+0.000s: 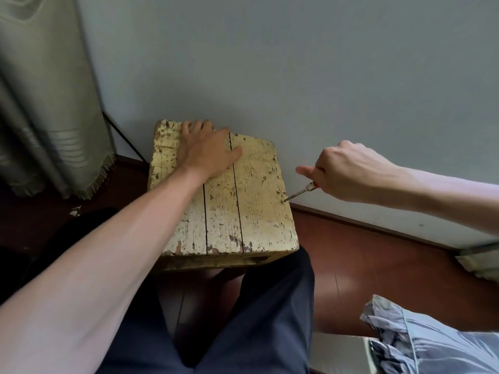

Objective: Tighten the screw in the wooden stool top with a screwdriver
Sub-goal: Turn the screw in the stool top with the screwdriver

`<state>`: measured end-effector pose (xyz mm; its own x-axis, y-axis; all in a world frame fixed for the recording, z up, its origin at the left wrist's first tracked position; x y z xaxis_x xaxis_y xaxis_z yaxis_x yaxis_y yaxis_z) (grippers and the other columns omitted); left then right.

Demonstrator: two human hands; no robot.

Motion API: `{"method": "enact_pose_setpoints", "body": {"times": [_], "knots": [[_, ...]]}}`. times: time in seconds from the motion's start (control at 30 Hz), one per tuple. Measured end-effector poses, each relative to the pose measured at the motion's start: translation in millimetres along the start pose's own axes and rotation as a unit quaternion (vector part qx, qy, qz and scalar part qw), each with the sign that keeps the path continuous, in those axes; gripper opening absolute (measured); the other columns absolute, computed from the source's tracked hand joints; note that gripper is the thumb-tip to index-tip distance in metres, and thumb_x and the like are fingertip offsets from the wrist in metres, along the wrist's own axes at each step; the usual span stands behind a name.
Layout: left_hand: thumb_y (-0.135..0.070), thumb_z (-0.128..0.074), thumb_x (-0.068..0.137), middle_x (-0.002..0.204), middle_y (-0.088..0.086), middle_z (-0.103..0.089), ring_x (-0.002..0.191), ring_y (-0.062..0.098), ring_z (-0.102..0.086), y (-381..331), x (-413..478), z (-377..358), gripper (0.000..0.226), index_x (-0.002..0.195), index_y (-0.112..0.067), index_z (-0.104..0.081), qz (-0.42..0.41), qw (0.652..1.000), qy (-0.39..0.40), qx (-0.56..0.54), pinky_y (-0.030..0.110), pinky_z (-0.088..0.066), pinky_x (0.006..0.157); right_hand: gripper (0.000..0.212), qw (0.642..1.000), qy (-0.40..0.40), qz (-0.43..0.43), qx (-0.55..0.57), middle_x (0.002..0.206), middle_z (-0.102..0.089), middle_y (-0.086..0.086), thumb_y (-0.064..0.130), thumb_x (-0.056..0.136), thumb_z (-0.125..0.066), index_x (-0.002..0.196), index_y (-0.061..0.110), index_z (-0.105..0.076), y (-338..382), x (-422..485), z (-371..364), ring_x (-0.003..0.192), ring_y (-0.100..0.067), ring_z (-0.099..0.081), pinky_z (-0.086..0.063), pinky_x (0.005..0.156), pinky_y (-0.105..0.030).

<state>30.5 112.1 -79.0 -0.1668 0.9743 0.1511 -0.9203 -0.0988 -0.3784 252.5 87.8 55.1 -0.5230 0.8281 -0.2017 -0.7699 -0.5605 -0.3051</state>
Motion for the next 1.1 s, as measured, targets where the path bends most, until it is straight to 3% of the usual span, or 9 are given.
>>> {"method": "enact_pose_setpoints", "body": {"times": [0.13, 0.27, 0.4, 0.53, 0.6, 0.7, 0.87, 0.97, 1.1], "knots": [[-0.072, -0.037, 0.094, 0.134, 0.009, -0.057, 0.132, 0.028, -0.044, -0.9, -0.9, 1.4, 0.064, 0.142, -0.034, -0.054, 0.002, 1.000, 0.003, 0.002, 0.048, -0.021, 0.116, 0.047, 0.993, 0.025, 0.106, -0.049, 0.068, -0.059, 0.003, 0.061, 0.105, -0.050, 0.095, 0.017, -0.059, 7.3, -9.6, 5.0, 0.053, -0.015, -0.055, -0.037, 0.046, -0.028], [-0.073, -0.037, 0.093, 0.133, 0.009, -0.057, 0.132, 0.028, -0.044, -0.6, -0.4, 1.2, 0.065, 0.142, -0.034, -0.054, 0.002, 1.000, 0.003, 0.001, 0.047, -0.021, 0.115, 0.057, 0.965, 0.033, 0.255, -0.059, 0.080, -0.069, 0.004, 0.066, 0.102, -0.042, 0.100, 0.017, -0.070, 14.9, -14.5, 15.5, 0.063, -0.021, -0.066, -0.054, 0.054, -0.034], [-0.072, -0.039, 0.093, 0.133, 0.009, -0.056, 0.131, 0.028, -0.044, -1.1, -0.1, 1.4, 0.064, 0.142, -0.033, -0.054, 0.003, 1.000, 0.003, -0.006, 0.046, -0.020, 0.114, 0.054, 0.901, -0.108, 0.379, -0.179, 0.059, -0.061, -0.003, 0.048, 0.110, -0.051, 0.078, 0.008, -0.068, 22.0, -21.8, 24.6, 0.047, -0.028, -0.062, -0.054, 0.045, -0.038], [-0.072, -0.040, 0.093, 0.134, 0.009, -0.056, 0.132, 0.029, -0.044, -0.6, 0.3, 2.0, 0.064, 0.142, -0.033, -0.055, 0.003, 1.000, 0.002, -0.006, 0.047, -0.020, 0.116, 0.065, 0.908, -0.177, 0.334, -0.181, 0.044, -0.048, -0.003, 0.044, 0.112, -0.041, 0.058, 0.008, -0.054, 28.3, -16.7, 28.4, 0.034, -0.026, -0.050, -0.047, 0.038, -0.030], [-0.071, -0.040, 0.094, 0.135, 0.009, -0.056, 0.132, 0.029, -0.044, -0.1, 0.4, 1.5, 0.064, 0.141, -0.032, -0.055, 0.002, 1.000, 0.003, -0.006, 0.047, -0.020, 0.116, 0.072, 0.924, -0.170, 0.299, -0.167, 0.042, -0.047, -0.003, 0.043, 0.115, -0.033, 0.055, 0.008, -0.052, 28.2, -12.9, 25.1, 0.032, -0.023, -0.045, -0.039, 0.042, -0.024], [-0.071, -0.040, 0.094, 0.134, 0.010, -0.056, 0.132, 0.029, -0.043, -0.5, 0.3, 1.1, 0.063, 0.139, -0.031, -0.057, 0.003, 1.000, 0.005, -0.012, 0.047, -0.020, 0.116, 0.080, 0.968, -0.112, 0.170, -0.146, 0.042, -0.047, -0.002, 0.047, 0.114, -0.021, 0.057, 0.005, -0.057, 21.7, -6.7, 16.0, 0.034, -0.019, -0.035, -0.031, 0.053, -0.022], [-0.071, -0.040, 0.094, 0.132, 0.009, -0.057, 0.130, 0.029, -0.045, -1.4, -1.1, 2.6, 0.062, 0.139, -0.031, -0.057, 0.001, 1.000, 0.004, -0.011, 0.047, -0.020, 0.115, 0.069, 0.996, -0.066, -0.006, -0.058, 0.054, -0.051, 0.001, 0.046, 0.115, -0.037, 0.073, 0.007, -0.073, 0.9, 1.9, 12.9, 0.047, -0.018, -0.042, -0.024, 0.050, -0.026], [-0.071, -0.040, 0.094, 0.132, 0.009, -0.057, 0.130, 0.029, -0.045, -1.1, -0.9, 2.5, 0.063, 0.139, -0.031, -0.057, 0.003, 1.000, 0.007, -0.010, 0.047, -0.021, 0.115, 0.062, 0.999, -0.028, 0.003, -0.042, 0.058, -0.053, 0.002, 0.052, 0.114, -0.039, 0.078, 0.012, -0.071, -1.7, -2.1, 11.3, 0.050, -0.018, -0.047, -0.028, 0.049, -0.027], [-0.072, -0.039, 0.093, 0.133, 0.009, -0.057, 0.130, 0.029, -0.045, -0.4, -1.2, 2.4, 0.065, 0.140, -0.032, -0.056, 0.002, 1.000, 0.002, -0.007, 0.047, -0.021, 0.115, 0.053, 0.990, 0.017, 0.115, -0.081, 0.065, -0.056, 0.004, 0.069, 0.101, -0.037, 0.094, 0.019, -0.055, 6.1, -15.0, 12.4, 0.051, -0.015, -0.051, -0.033, 0.045, -0.029]]}}
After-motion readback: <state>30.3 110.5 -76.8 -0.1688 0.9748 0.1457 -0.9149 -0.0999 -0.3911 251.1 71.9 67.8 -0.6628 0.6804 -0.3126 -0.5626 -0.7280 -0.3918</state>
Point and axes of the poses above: each hand's wrist, its own x-axis towards the middle knuckle, its own z-axis out of the back of the hand, y = z × x, the point moved 7 cm from there along x, towards the middle knuckle
